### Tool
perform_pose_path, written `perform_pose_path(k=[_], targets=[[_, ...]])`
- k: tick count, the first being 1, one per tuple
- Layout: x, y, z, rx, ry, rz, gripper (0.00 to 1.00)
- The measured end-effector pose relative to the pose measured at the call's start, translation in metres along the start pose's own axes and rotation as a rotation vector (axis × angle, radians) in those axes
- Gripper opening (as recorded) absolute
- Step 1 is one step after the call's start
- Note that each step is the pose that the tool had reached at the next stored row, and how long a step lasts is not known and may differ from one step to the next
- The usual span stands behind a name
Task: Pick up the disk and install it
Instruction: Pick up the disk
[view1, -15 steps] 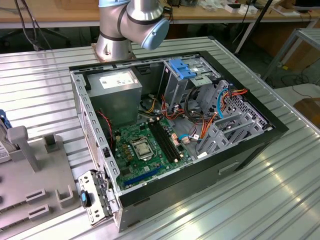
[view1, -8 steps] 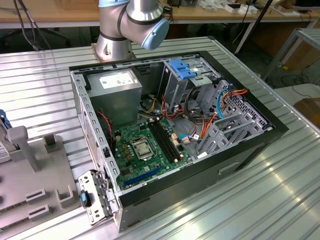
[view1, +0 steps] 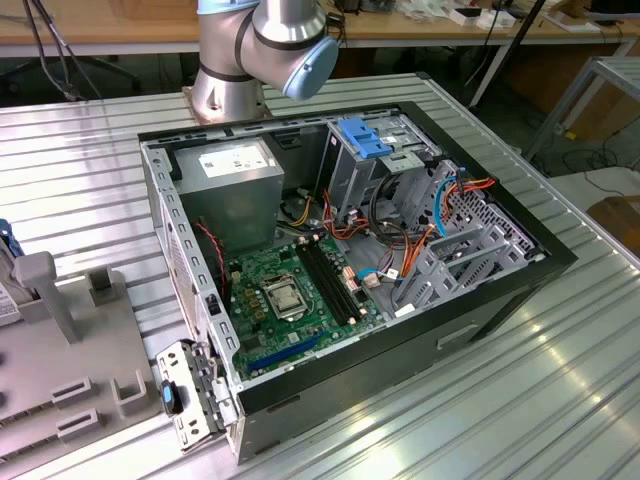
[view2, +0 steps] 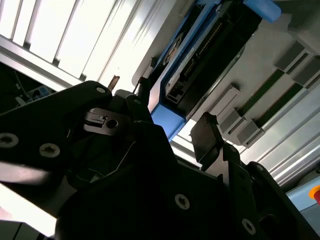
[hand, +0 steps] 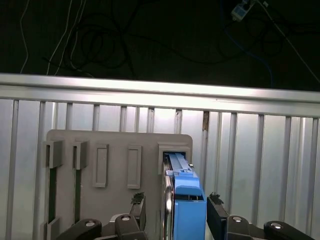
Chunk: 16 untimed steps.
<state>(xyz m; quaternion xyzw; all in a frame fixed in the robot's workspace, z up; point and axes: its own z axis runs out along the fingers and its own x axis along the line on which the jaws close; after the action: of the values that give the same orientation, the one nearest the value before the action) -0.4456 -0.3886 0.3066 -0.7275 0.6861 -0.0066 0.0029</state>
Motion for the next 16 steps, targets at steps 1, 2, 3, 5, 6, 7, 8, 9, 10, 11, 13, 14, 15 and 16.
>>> perform_pose_path(k=[1,2,3,5,6,7,8,9,10,11,13,14,15,16], targets=[[0.0,0.0,0.0001,0.0,0.0,0.0,0.52],[0.0,0.0,0.0001,0.0,0.0,0.0,0.52],[0.0,0.0,0.0001,0.0,0.0,0.0,0.45],[-0.0008,-0.0001,0.0004,0.0003,-0.0001,0.0,0.45],[-0.0018,-0.0001,0.0003,0.0001,0.0,0.0,0.45],[-0.0026,-0.0001,0.0003,0.0,0.0,0.0,0.45],[-0.0036,-0.0002,0.0004,0.0002,-0.0001,0.0,0.45],[-0.0043,-0.0003,0.0004,0.0001,0.0,0.0,0.45],[-0.0048,-0.0003,0.0004,0.0,0.0,0.0,0.45],[-0.0052,-0.0003,0.0005,0.0001,-0.0001,0.0,0.45],[-0.0054,-0.0003,0.0006,0.0001,-0.0001,0.0,0.45],[-0.0055,-0.0003,0.0005,0.0,0.0,0.0,0.45],[-0.0055,-0.0003,0.0005,0.0,0.0,0.0,0.45],[-0.0056,-0.0003,0.0005,0.0,0.0,0.0,0.45]])
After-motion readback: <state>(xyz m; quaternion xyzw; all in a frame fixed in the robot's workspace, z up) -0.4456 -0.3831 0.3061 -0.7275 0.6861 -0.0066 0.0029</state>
